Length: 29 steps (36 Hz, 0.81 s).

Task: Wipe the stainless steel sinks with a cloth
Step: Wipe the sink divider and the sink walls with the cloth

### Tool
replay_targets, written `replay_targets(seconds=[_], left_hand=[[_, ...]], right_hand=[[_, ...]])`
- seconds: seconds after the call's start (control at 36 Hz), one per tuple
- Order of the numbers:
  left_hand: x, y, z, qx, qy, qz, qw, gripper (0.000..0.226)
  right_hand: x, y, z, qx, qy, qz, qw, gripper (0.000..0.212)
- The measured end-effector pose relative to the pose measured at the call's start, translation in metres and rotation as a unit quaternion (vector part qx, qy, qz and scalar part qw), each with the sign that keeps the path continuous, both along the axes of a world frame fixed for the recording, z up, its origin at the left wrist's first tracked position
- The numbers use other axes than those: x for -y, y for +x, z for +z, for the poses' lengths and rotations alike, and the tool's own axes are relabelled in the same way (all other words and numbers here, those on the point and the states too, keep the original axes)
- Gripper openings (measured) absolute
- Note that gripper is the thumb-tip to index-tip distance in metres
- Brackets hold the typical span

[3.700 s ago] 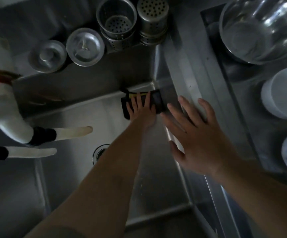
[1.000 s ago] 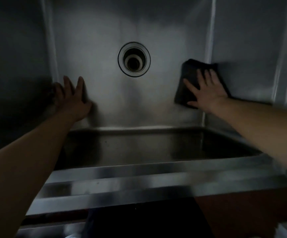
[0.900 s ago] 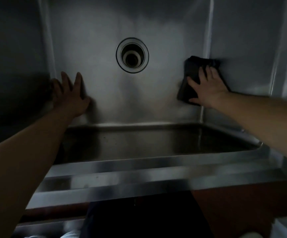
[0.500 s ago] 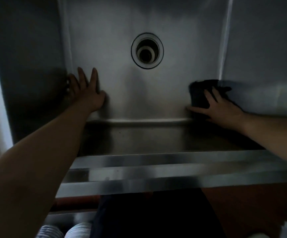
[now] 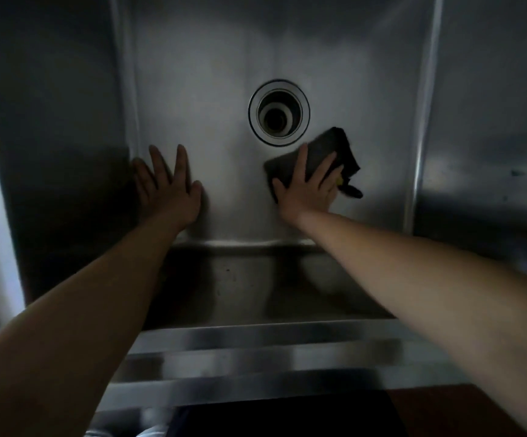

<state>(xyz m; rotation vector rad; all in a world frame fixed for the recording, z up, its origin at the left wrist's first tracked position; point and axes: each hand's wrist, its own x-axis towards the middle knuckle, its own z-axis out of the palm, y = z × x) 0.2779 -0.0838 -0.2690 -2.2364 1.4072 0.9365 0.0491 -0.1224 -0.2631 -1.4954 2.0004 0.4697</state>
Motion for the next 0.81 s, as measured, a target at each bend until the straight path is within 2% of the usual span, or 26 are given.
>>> replay_targets(seconds=[0.08,0.17,0.22,0.28,0.33,0.39,0.47,0.56,0.67,0.75,0.81], left_hand=[[0.007,-0.004,0.008,-0.010,0.004,0.009,1.000,0.074],[0.013,-0.011,0.016,-0.019,0.005,0.028,0.999,0.081],[0.019,-0.015,0.022,-0.026,-0.012,0.048,0.998,0.083],[0.027,-0.020,0.030,-0.048,-0.069,0.058,0.995,0.070],[0.036,-0.031,0.038,-0.096,-0.146,0.023,0.984,0.052],[0.044,-0.048,0.044,-0.143,-0.172,-0.023,0.974,0.050],[0.053,-0.081,0.043,-0.206,-0.117,-0.054,0.970,0.064],[0.062,-0.113,0.042,-0.211,-0.071,-0.009,0.975,0.081],[0.073,-0.145,0.050,-0.167,-0.066,0.050,0.983,0.069],[0.083,-0.148,0.051,-0.114,-0.027,0.033,0.993,0.061],[0.090,-0.148,0.053,-0.102,-0.004,0.021,0.995,0.061]], right_hand=[[0.020,0.041,0.001,0.016,-0.003,-0.097,0.995,0.088],[0.025,0.047,0.003,0.032,0.000,-0.102,0.994,0.086],[0.021,0.035,0.008,0.040,0.008,-0.062,0.997,0.084],[0.015,0.012,0.018,0.051,0.032,0.007,0.998,0.083],[0.011,-0.017,0.034,0.070,0.069,0.079,0.992,0.082],[0.007,-0.044,0.057,0.097,0.108,0.112,0.983,0.077],[-0.002,-0.079,0.098,0.126,0.144,0.091,0.977,0.069],[-0.014,-0.112,0.146,0.131,0.147,0.074,0.978,0.061],[-0.035,-0.141,0.213,0.138,0.040,0.001,0.990,0.048],[-0.046,-0.154,0.249,0.112,-0.111,-0.005,0.988,0.043],[-0.046,-0.167,0.263,0.074,-0.220,-0.019,0.972,0.042]])
